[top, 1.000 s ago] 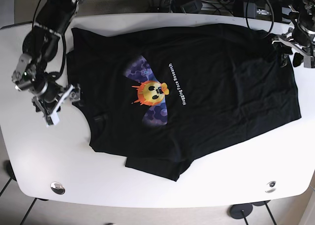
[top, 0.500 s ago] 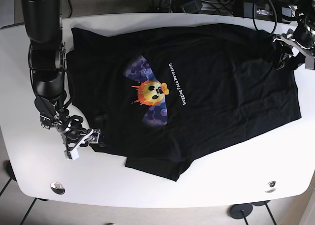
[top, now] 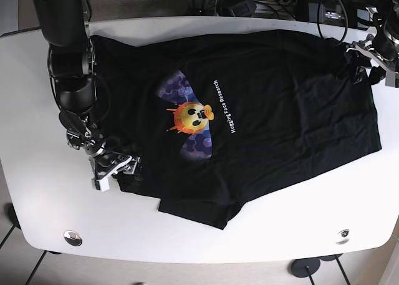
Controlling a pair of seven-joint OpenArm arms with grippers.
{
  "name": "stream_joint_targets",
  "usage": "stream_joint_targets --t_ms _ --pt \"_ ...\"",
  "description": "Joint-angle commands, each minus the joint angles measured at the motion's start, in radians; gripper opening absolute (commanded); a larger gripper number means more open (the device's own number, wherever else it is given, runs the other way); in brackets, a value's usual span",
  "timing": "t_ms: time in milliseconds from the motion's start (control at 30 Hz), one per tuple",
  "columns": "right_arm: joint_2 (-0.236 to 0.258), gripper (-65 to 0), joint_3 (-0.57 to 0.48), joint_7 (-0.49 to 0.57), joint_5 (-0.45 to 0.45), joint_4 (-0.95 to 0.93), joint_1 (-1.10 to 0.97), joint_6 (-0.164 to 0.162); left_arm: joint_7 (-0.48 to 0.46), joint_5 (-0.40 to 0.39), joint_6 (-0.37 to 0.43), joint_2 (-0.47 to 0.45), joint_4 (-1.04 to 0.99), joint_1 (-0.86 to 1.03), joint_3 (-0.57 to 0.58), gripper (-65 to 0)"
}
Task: Fold the T-shirt properly
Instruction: 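Release the shirt and grasp its side edge with the right gripper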
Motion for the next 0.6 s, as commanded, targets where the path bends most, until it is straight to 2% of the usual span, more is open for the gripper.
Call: stream_joint_targets --t_ms 33,100,167,233,267,333,500,600 --pt "0.006 -32.3 0.002 -0.044 -0.013 0.03 -0.004 -0.001 -0.021 0.0 -0.001 -0.016 0.014 -0.002 -0.008 -33.8" --pt "0.006 -50.1 0.002 -0.044 -0.007 0.032 -0.013 -0.002 -0.021 0.028 -0.001 -0.016 0.014 -0.031 -0.008 -33.8" --pt "0.014 -63.1 0.002 -0.045 -0.007 0.033 -0.019 -0.002 -0.018 0.086 -0.001 -0.016 0.014 -0.077 -0.01 -33.8" --pt "0.026 -62.9 0.005 -0.061 -0.005 0.071 -0.043 -0.002 -0.018 0.14 -0.001 -0.016 0.014 -0.1 -0.01 -33.8" --pt "0.049 -63.1 0.016 -0.082 -0.002 0.118 -0.076 -0.002 -0.018 0.164 -0.001 -0.016 0.014 -0.114 -0.01 -33.8" --pt "0.067 -63.1 0.087 -0.151 -0.004 0.251 -0.16 -0.002 -0.018 0.192 -0.001 -0.016 0.014 -0.145 -0.005 -33.8" --pt "0.064 -62.9 0.3 -0.401 -0.013 0.739 -0.476 -0.004 -0.018 0.256 -0.001 -0.016 0.014 -0.202 0.0 -33.8" --pt "0.061 -62.6 0.331 -0.444 -0.013 0.917 -0.62 -0.004 -0.018 0.272 -0.001 -0.016 0.013 -0.206 0.046 -33.8"
